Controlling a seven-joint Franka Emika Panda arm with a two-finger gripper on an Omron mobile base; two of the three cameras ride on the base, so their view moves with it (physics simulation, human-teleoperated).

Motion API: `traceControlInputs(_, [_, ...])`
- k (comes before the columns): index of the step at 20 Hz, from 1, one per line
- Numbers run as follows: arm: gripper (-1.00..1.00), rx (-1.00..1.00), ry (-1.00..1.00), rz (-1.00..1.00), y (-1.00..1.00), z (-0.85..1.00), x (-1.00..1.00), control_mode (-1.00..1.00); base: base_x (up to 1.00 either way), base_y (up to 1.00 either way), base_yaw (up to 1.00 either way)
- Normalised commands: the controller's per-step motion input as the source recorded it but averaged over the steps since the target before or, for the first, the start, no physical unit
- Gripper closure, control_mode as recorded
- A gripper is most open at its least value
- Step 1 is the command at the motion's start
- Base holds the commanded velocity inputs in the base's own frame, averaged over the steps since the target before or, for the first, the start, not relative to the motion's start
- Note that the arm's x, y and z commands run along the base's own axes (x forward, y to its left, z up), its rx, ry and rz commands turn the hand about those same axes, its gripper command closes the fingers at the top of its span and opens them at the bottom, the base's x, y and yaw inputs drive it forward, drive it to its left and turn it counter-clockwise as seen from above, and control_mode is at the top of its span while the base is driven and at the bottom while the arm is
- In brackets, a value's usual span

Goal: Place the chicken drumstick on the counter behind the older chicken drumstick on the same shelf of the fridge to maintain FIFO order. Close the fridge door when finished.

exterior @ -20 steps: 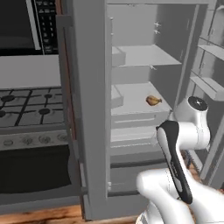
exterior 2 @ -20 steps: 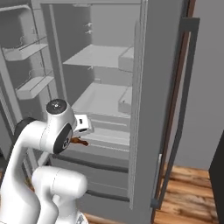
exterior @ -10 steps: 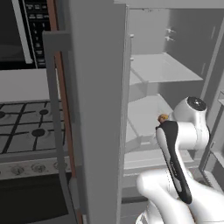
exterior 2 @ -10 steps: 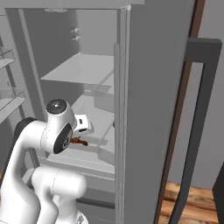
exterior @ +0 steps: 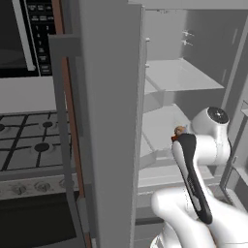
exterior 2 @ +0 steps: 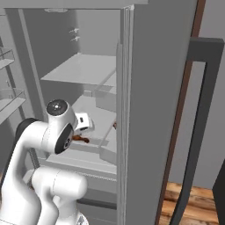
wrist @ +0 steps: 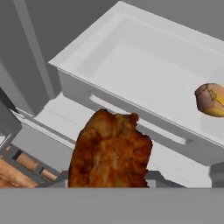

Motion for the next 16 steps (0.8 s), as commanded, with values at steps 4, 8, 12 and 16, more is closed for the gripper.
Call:
traceControlInputs(4, [1.00,0.00,-0.47,0.00,0.00,-0.01,0.99,-1.00,0.00,0.00,0.00])
traceControlInputs(8, [1.00,0.00,-0.32,0.00,0.01,-0.05,1.00,-1.00,0.00,0.00,0.00])
traceControlInputs(12, [1.00,0.00,-0.08,0.00,0.02,-0.15,1.00,-1.00,0.00,0.00,0.00])
traceControlInputs(16, [1.00,0.00,0.07,0.00,0.00,-0.01,0.78,-1.00,0.00,0.00,0.00])
